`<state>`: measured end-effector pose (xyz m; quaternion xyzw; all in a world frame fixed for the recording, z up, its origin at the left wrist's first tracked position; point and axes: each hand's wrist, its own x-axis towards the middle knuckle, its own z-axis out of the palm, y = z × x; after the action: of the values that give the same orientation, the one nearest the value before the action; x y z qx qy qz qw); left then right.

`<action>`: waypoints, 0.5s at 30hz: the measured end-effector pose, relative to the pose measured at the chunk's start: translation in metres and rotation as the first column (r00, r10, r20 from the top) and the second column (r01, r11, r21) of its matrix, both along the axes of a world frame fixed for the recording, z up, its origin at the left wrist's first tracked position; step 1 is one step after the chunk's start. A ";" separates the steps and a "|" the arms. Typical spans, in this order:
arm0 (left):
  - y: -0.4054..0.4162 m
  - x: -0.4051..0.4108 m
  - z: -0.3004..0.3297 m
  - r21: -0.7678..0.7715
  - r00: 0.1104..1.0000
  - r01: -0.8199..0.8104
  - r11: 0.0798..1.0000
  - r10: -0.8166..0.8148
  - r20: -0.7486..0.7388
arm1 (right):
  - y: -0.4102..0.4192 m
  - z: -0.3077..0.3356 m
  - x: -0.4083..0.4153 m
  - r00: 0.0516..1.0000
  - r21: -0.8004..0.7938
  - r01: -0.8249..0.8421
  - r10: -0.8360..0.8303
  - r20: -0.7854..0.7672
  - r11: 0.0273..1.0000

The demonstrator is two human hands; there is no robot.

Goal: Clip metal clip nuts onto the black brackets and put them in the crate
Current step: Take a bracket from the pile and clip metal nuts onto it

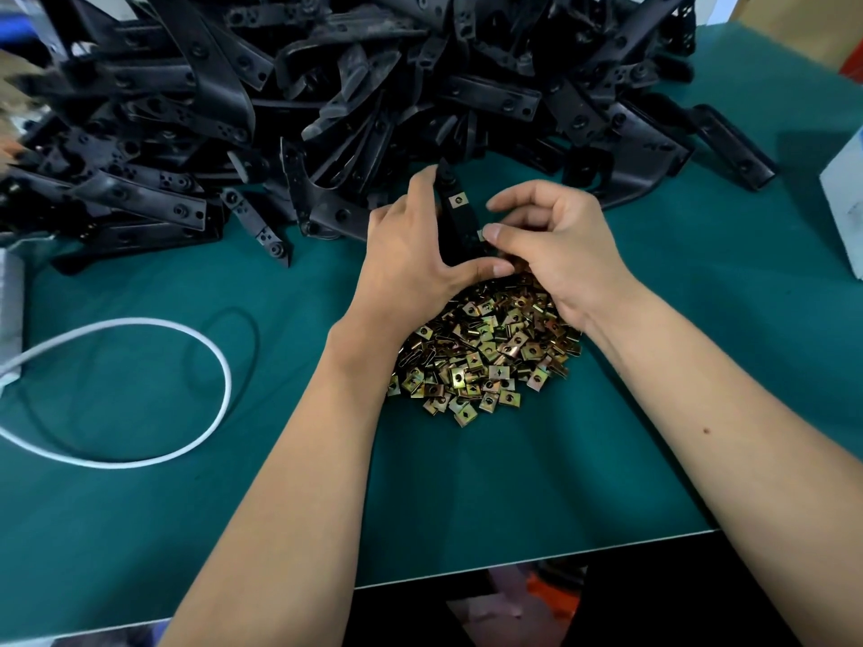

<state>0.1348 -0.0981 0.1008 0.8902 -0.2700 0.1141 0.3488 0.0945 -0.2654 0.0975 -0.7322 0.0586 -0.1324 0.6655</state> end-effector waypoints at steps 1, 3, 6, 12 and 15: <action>0.001 0.000 0.000 0.007 1.000 0.009 1.000 -0.009 -0.011 | 0.000 0.000 0.000 1.000 0.002 0.008 -0.008 0.005 1.000; 0.003 0.002 0.000 0.000 0.998 0.033 0.999 -0.033 -0.057 | 0.000 0.001 0.000 1.000 0.010 0.019 -0.019 0.010 1.000; 0.005 0.003 0.001 -0.009 0.995 0.029 1.000 -0.030 -0.091 | 0.000 0.001 -0.001 1.000 0.023 0.011 -0.012 0.008 1.000; 0.004 0.002 -0.001 -0.017 0.998 -0.001 1.000 0.000 -0.060 | -0.002 0.003 -0.002 1.000 0.027 -0.020 0.020 0.015 0.999; 0.003 0.001 -0.002 -0.012 0.998 0.000 1.000 0.000 -0.061 | -0.004 0.004 -0.003 0.999 0.032 -0.051 0.051 0.014 0.998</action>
<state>0.1360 -0.0950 0.0992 0.8912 -0.2586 0.0886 0.3621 0.0913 -0.2692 0.1016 -0.7217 0.0377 -0.1190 0.6809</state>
